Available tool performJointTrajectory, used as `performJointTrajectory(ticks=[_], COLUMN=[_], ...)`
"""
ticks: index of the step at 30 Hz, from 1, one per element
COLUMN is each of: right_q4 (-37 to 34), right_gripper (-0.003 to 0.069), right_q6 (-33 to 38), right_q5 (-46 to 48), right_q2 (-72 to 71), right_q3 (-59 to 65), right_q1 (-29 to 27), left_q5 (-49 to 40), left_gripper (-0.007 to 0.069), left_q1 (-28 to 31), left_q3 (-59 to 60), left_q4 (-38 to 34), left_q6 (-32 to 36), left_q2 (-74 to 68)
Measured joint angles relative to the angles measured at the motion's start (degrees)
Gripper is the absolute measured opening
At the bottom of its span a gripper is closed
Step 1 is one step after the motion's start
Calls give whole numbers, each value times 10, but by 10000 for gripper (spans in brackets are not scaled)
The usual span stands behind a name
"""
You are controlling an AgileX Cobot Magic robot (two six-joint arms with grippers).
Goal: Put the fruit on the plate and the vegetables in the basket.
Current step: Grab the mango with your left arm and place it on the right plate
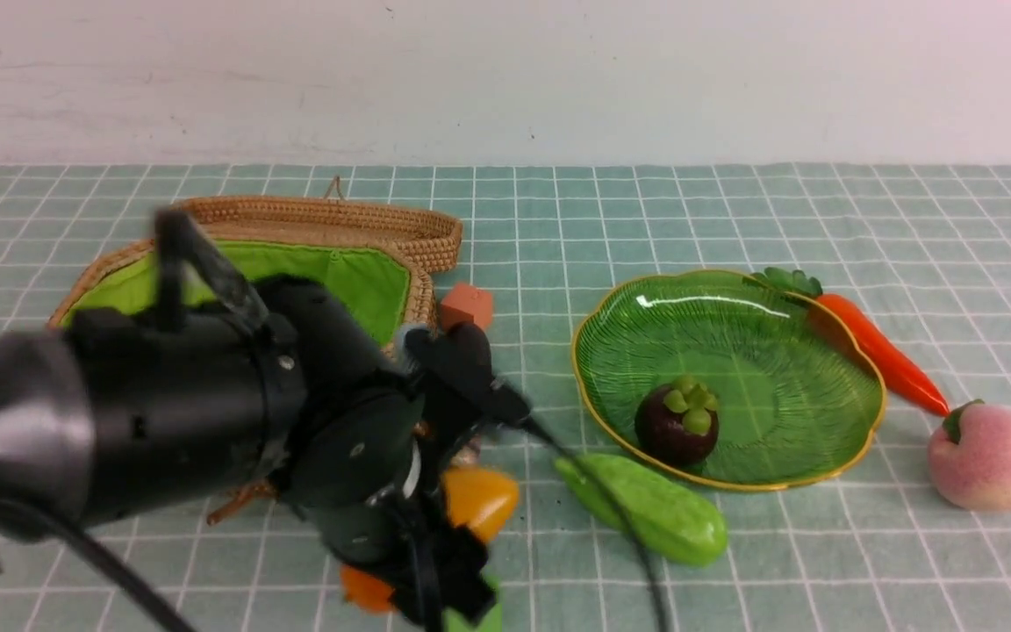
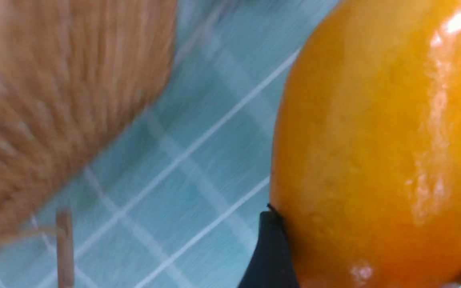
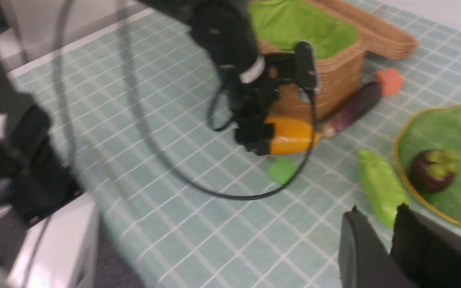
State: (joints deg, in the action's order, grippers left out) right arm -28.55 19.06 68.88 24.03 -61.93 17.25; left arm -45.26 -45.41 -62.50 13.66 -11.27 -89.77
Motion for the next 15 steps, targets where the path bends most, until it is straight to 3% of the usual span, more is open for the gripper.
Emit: performJointTrajectory(ticks=[7, 15], right_q4=[157, 167], right_gripper=[143, 148], right_q6=[-137, -156], right_q5=[-75, -75], right_q2=[0, 0], right_q3=[0, 0], right_q1=[-1, -1], left_q5=[26, -2], left_gripper=[539, 539], left_q1=[-23, -18], left_q3=[-204, -483], left_q4=[-45, -17], left_q6=[-18, -17], left_q2=[-58, -305])
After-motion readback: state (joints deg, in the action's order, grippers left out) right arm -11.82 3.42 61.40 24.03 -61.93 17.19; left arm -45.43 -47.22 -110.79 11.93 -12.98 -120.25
